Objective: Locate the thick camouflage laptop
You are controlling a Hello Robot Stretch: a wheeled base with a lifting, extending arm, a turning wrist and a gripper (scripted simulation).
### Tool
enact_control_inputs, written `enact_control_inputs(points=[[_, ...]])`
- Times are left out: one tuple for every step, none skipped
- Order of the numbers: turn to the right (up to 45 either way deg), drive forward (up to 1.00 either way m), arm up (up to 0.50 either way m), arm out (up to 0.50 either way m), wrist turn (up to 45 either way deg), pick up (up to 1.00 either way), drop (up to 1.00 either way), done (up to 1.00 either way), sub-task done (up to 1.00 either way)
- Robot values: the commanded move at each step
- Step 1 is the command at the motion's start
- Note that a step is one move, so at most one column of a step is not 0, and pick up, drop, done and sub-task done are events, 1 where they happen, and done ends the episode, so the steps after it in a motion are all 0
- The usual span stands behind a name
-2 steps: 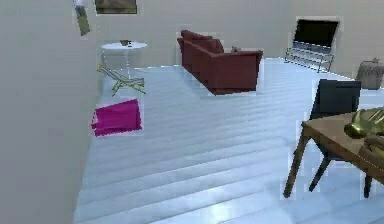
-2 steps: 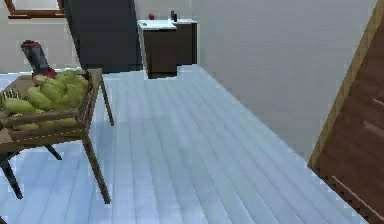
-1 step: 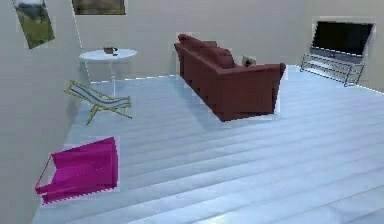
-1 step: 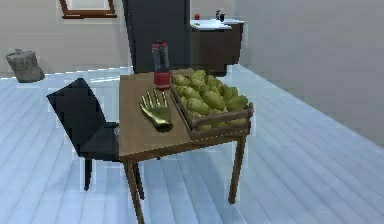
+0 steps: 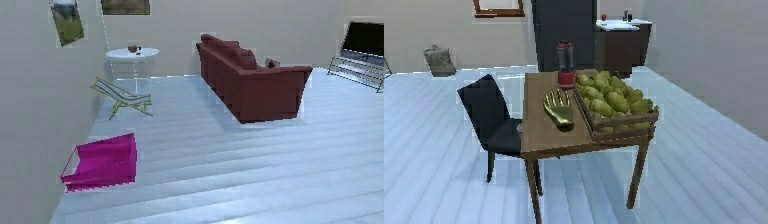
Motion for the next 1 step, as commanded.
enact_control_inputs(points=[[0.0, 0.3, 0.0, 0.0, 0.0, 0.0, 0.0, 0.0, 0.0]])
